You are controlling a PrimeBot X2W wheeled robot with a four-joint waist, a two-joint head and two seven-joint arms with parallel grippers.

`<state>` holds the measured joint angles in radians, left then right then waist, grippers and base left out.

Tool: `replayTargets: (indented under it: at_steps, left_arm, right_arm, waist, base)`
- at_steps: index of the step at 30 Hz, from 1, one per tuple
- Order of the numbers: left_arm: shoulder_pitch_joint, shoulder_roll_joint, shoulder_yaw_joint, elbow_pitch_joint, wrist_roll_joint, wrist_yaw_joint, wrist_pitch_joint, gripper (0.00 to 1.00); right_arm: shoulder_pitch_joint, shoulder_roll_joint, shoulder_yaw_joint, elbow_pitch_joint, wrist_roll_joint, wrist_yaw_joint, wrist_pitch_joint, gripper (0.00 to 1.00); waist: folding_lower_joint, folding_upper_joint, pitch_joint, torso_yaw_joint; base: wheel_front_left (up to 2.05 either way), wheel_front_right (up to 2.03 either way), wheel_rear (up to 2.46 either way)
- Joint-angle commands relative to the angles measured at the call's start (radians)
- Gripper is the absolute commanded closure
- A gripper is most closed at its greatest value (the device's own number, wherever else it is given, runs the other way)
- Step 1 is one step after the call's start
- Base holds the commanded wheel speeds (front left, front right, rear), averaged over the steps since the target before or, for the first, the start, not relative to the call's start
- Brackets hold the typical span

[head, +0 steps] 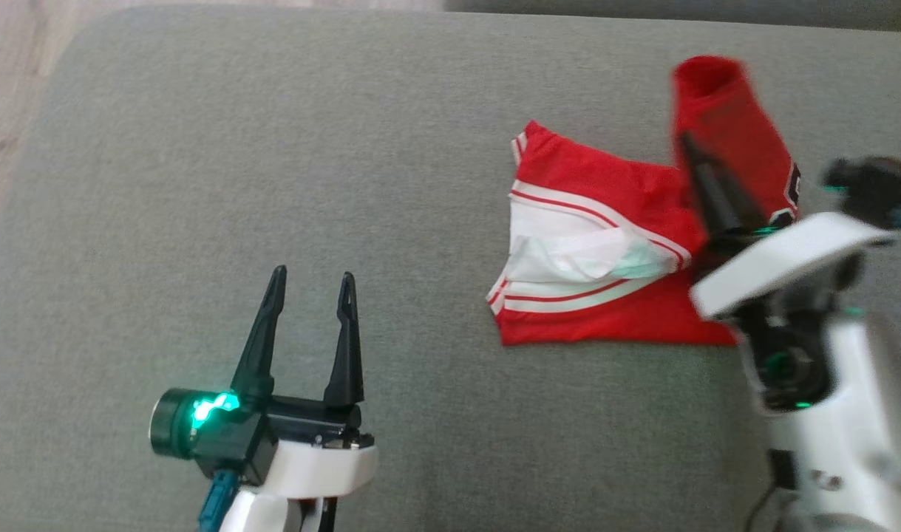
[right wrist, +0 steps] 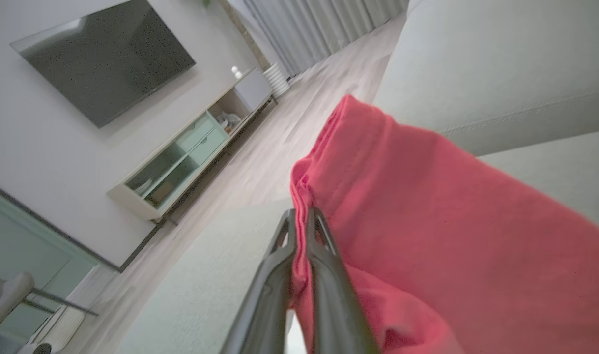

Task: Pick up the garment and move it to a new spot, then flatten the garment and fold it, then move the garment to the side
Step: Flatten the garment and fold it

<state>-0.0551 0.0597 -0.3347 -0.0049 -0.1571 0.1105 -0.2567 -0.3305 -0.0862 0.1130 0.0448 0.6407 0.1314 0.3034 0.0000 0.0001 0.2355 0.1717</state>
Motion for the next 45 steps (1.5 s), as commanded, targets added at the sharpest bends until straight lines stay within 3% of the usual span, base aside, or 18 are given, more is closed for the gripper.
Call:
replayTargets:
  at_steps: [1, 9, 10, 11, 16, 20, 27, 32, 38, 45]
  left_arm:
    - [-0.022, -0.005, 0.031, -0.029, 0.008, -0.007, -0.005, 0.00]
    - [-0.032, -0.009, 0.027, -0.020, 0.001, -0.010, -0.005, 0.00]
    - [-0.033, -0.009, 0.027, -0.019, -0.001, -0.010, -0.005, 0.00]
    - [-0.035, -0.009, 0.027, -0.017, -0.003, -0.010, -0.005, 0.00]
    - [-0.034, -0.009, 0.033, -0.016, -0.017, 0.008, -0.005, 0.00]
    - [-0.021, -0.009, 0.043, -0.011, -0.023, 0.016, -0.005, 0.00]
    - [0.018, -0.009, 0.082, -0.002, -0.071, 0.018, -0.005, 0.00]
    - [0.050, -0.009, 0.102, 0.008, -0.079, 0.017, -0.005, 0.00]
    - [0.117, -0.009, 0.124, 0.013, -0.007, -0.002, -0.005, 0.00]
    - [0.189, -0.009, 0.148, 0.030, 0.055, -0.018, -0.005, 0.00]
  right_arm:
    - [-0.037, 0.016, 0.047, -0.014, -0.007, -0.001, -0.012, 1.00]
    - [-0.066, 0.035, 0.232, 0.186, 0.000, -0.001, -0.103, 1.00]
    - [-0.070, 0.035, 0.249, 0.207, 0.011, -0.001, -0.121, 0.58]
    - [-0.076, 0.035, 0.263, 0.224, 0.023, -0.001, -0.144, 0.00]
    - [-0.112, 0.036, 0.305, 0.254, 0.095, -0.001, -0.287, 0.00]
    - [-0.121, 0.031, 0.303, 0.253, 0.064, -0.001, -0.345, 0.00]
    - [-0.022, -0.094, 0.243, 0.174, 0.028, -0.001, -0.516, 0.00]
    - [0.109, -0.164, 0.145, 0.186, -0.111, -0.001, -0.563, 0.00]
    - [0.298, -0.108, 0.043, 0.125, -0.337, -0.001, -0.565, 0.00]
    - [0.414, -0.028, -0.004, 0.095, -0.456, -0.001, -0.565, 0.00]
  waist:
    - [0.0000, -0.0001, 0.007, 0.015]
    - [0.0000, -0.0001, 0.030, 0.057]
    - [0.0000, -0.0001, 0.030, 0.060]
    - [0.0000, -0.0001, 0.030, 0.062]
    - [0.0000, -0.0001, 0.009, 0.049]
    - [0.0000, -0.0001, -0.019, 0.026]
    - [0.0000, -0.0001, -0.093, -0.034]
    - [0.0000, -0.0001, -0.144, -0.061]
    - [0.0000, -0.0001, -0.221, -0.077]
    - [0.0000, -0.0001, -0.260, -0.092]
  base:
    - [0.00, 0.00, 0.00]
    - [0.00, 0.00, 0.00]
    - [0.00, 0.00, 0.00]
    - [0.00, 0.00, 0.00]
    - [0.00, 0.00, 0.00]
    - [0.00, 0.00, 0.00]
    - [0.00, 0.00, 0.00]
    - [0.00, 0.00, 0.00]
    - [0.00, 0.00, 0.00]
    - [0.00, 0.00, 0.00]
